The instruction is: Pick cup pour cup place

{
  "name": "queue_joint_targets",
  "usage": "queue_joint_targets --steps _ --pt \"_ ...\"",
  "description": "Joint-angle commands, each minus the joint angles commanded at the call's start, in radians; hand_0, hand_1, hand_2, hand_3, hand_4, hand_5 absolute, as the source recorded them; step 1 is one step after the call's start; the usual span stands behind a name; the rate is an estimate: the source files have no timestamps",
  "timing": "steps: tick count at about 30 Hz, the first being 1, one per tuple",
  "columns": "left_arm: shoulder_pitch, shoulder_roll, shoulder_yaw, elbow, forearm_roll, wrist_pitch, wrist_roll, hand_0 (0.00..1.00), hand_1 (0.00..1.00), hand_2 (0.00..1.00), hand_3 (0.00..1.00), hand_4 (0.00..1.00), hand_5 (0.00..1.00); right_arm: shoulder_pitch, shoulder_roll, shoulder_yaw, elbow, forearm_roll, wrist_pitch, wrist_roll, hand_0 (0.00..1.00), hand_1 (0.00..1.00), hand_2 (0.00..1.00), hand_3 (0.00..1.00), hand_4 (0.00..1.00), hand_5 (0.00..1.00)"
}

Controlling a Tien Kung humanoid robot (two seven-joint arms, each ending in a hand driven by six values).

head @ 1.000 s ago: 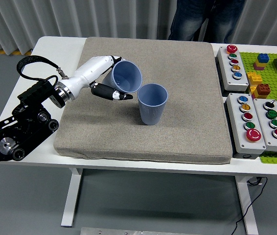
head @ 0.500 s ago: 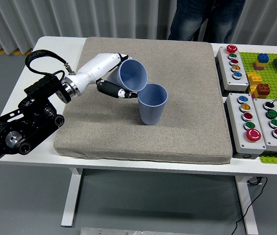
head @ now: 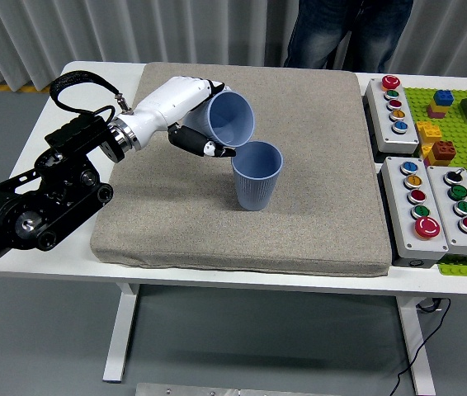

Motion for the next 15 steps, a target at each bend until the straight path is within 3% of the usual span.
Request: queue_joint_targets --steps 15 --pt "-0.016 -0.015 0.013 0.005 0.104 0.016 0.004 0.559 0.494 0.542 0.520 0.883 0.143 -0.002 0.001 0.005 0.000 -0.008 0.003 -0.001 0.651 0.653 0.590 0.595 0.002 0.099"
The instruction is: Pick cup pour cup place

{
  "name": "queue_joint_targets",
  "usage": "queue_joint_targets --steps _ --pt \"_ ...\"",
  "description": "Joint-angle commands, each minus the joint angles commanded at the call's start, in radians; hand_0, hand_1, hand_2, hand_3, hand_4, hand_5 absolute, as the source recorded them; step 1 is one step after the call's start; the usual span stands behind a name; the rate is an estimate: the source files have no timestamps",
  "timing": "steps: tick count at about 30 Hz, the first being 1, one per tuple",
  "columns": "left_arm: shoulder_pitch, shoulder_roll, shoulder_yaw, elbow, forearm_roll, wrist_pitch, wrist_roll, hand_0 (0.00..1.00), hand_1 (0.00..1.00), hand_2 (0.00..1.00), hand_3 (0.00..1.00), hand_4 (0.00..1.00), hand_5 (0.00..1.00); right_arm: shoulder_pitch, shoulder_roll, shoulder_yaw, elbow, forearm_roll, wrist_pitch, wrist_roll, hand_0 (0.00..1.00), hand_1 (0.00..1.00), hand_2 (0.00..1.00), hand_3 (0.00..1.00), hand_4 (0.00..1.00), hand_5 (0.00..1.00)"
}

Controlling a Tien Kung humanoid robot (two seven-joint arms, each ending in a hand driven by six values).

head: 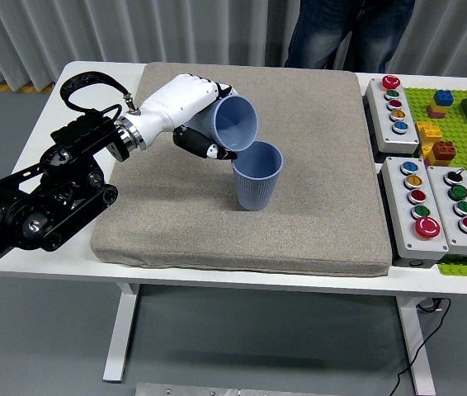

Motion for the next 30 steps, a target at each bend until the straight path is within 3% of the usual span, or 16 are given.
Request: queue_joint_targets --steps 30 --pt "-0.021 -0.002 0.001 0.008 0.124 0.026 0.013 0.558 0.495 0.541 0.516 0.880 0.148 -0.006 0.001 0.004 0.001 -0.009 0.002 -0.001 0.651 0.653 0.589 0.595 0.002 0.096"
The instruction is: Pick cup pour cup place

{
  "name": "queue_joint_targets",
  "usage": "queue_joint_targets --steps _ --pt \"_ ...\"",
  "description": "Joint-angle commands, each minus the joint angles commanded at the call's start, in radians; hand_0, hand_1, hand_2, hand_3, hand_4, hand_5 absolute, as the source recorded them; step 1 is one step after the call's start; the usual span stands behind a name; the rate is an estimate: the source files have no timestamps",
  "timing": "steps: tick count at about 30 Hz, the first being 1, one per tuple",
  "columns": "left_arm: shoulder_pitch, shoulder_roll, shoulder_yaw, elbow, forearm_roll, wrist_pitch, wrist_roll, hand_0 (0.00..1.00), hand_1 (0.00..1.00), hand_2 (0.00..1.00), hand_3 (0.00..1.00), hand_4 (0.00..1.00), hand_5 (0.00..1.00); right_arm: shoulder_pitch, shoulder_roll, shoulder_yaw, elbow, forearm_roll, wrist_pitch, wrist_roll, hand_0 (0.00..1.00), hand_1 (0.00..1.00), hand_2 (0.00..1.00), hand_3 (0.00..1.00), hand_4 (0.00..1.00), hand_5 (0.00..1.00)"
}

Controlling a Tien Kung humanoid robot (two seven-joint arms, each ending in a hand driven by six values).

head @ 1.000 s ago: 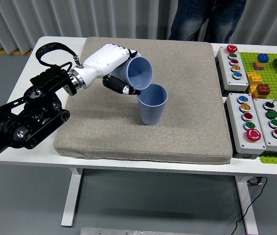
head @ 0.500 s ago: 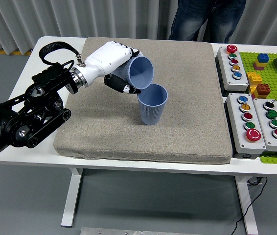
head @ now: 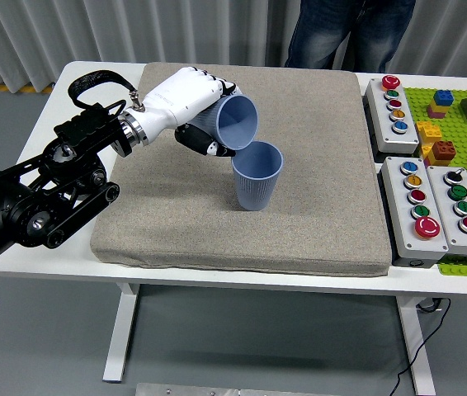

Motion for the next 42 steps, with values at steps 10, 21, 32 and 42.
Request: queue_joint_targets --steps 10,21,32,42 --pt "-0.011 0.004 0.011 -0.007 0.039 0.007 0.004 0.560 0.496 0.540 0.515 0.880 0.149 0.001 0.000 0.000 0.000 0.000 0.000 0.000 0.651 0.653 0.590 0.595 0.002 0.092" --pt "-0.021 0.008 0.018 -0.011 0.066 0.015 0.008 0.558 0.495 0.540 0.515 0.880 0.150 0.001 0.000 0.001 0.000 -0.002 0.001 0.000 0.651 0.653 0.589 0.595 0.002 0.089" --pt "-0.031 0.011 0.035 -0.018 0.087 0.022 0.012 0.559 0.496 0.540 0.515 0.880 0.152 0.003 0.000 0.001 0.000 -0.001 0.001 -0.001 0.651 0.653 0.589 0.595 0.002 0.089" --pt "-0.036 0.013 0.043 -0.025 0.097 0.027 0.016 0.559 0.496 0.540 0.514 0.880 0.152 0.001 0.001 0.002 0.001 -0.003 0.001 -0.002 0.651 0.653 0.589 0.595 0.002 0.089"
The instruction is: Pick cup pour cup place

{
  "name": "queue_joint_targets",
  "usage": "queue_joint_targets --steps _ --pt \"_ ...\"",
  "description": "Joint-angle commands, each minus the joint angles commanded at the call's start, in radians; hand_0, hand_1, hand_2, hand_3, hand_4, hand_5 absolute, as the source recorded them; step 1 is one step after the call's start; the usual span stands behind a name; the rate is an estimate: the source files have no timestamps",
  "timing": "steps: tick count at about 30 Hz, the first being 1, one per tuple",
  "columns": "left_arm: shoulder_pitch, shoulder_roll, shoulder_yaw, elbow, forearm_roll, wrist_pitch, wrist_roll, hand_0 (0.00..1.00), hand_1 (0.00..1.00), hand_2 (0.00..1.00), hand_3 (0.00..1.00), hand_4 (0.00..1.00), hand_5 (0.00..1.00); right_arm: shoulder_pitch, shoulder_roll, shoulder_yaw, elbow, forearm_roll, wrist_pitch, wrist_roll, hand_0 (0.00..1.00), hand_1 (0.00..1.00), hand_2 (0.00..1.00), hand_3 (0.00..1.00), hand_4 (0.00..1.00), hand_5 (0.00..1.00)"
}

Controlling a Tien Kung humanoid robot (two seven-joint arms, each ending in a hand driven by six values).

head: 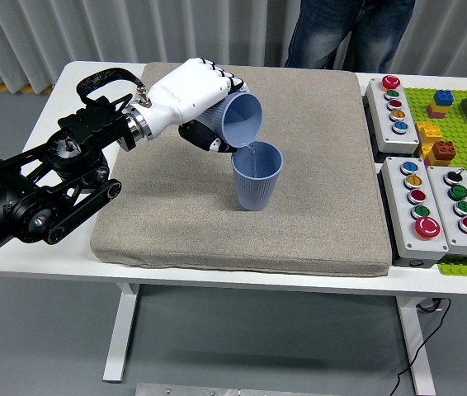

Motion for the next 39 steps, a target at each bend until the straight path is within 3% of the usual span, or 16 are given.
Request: queue_joint_targets --steps 16,24,39 --pt "-0.017 0.015 0.031 -0.018 0.022 0.006 0.008 0.560 0.497 0.540 0.515 0.877 0.154 -0.001 0.001 -0.001 0.000 0.001 0.000 -0.001 0.651 0.653 0.589 0.594 0.002 0.077" --pt "-0.039 0.036 0.082 -0.035 0.027 0.012 0.018 0.560 0.496 0.539 0.516 0.876 0.152 -0.006 0.002 0.000 0.001 -0.001 0.000 -0.002 0.651 0.652 0.589 0.594 0.002 0.075" --pt "-0.053 0.043 0.106 -0.036 0.038 0.021 0.023 0.560 0.495 0.540 0.516 0.875 0.153 -0.008 0.002 0.000 0.001 -0.002 0.001 -0.002 0.651 0.653 0.589 0.593 0.002 0.071"
